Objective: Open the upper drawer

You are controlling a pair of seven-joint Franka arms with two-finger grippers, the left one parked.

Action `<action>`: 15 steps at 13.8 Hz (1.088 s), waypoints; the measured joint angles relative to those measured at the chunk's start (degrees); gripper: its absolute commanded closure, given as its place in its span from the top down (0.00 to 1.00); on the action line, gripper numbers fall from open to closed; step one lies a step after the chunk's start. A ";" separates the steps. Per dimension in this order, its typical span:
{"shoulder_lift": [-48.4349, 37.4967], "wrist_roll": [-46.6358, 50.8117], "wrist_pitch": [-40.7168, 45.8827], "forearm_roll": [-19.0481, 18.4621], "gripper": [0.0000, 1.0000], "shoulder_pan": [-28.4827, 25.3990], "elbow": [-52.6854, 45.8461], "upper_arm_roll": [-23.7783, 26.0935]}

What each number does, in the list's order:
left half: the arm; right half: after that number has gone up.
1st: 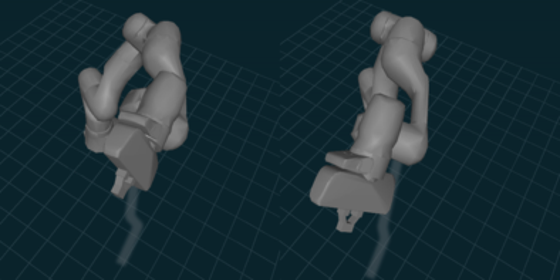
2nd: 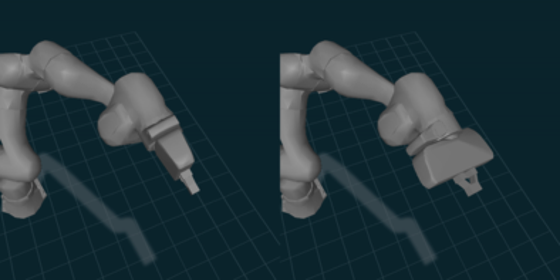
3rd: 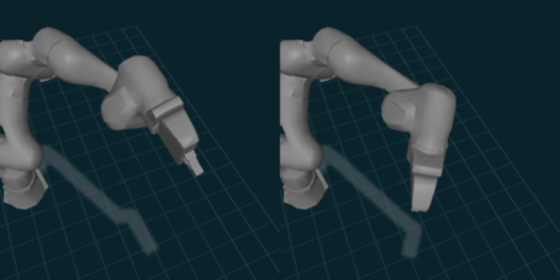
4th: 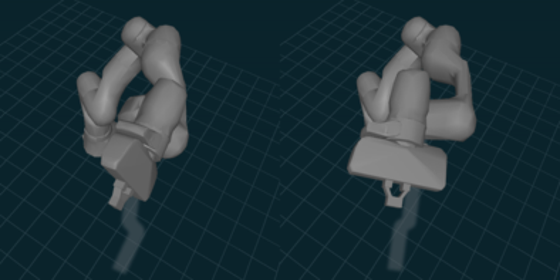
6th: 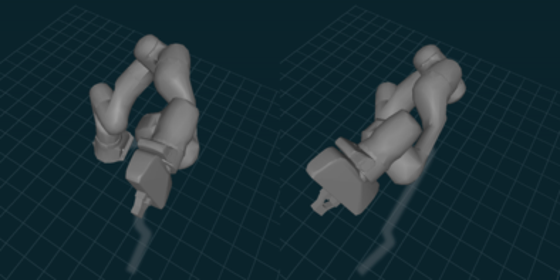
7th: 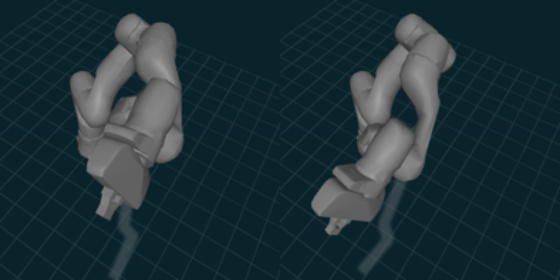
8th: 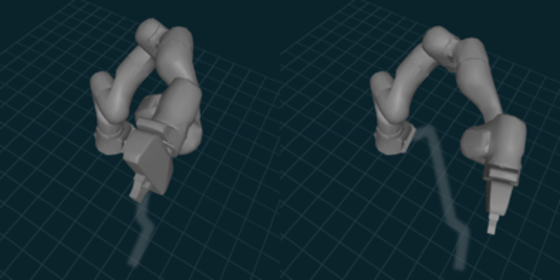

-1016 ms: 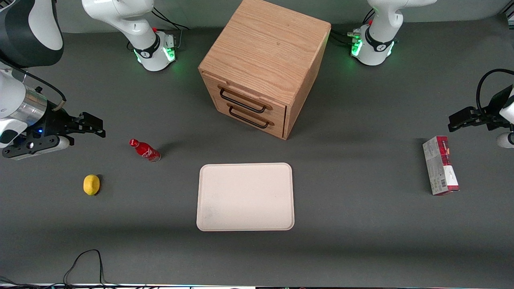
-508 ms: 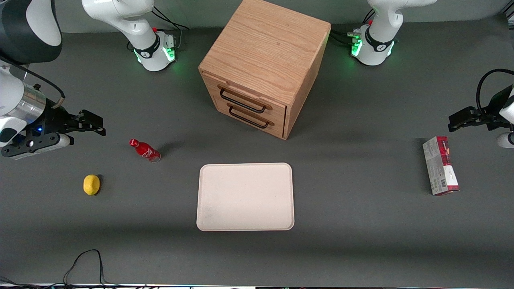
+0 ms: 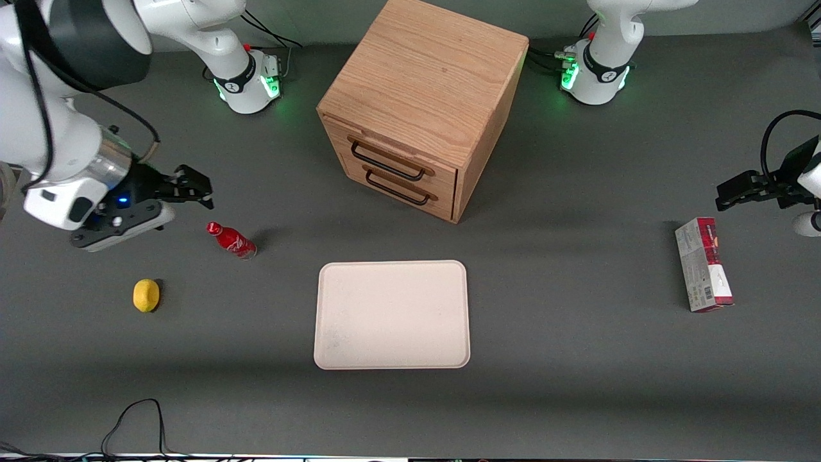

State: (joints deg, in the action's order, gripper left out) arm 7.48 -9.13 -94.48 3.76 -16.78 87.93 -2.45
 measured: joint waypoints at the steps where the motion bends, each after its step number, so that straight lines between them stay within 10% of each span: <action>1: 0.59 0.00 0.00 0.02 1.00 -1.98 -0.33 0.05; 15: 11.65 -13.03 -0.13 0.06 1.00 -21.47 -6.13 1.13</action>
State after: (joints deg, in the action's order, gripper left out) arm 19.13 -22.16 -94.61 3.83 -38.25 81.81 -1.32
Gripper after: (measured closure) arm 0.000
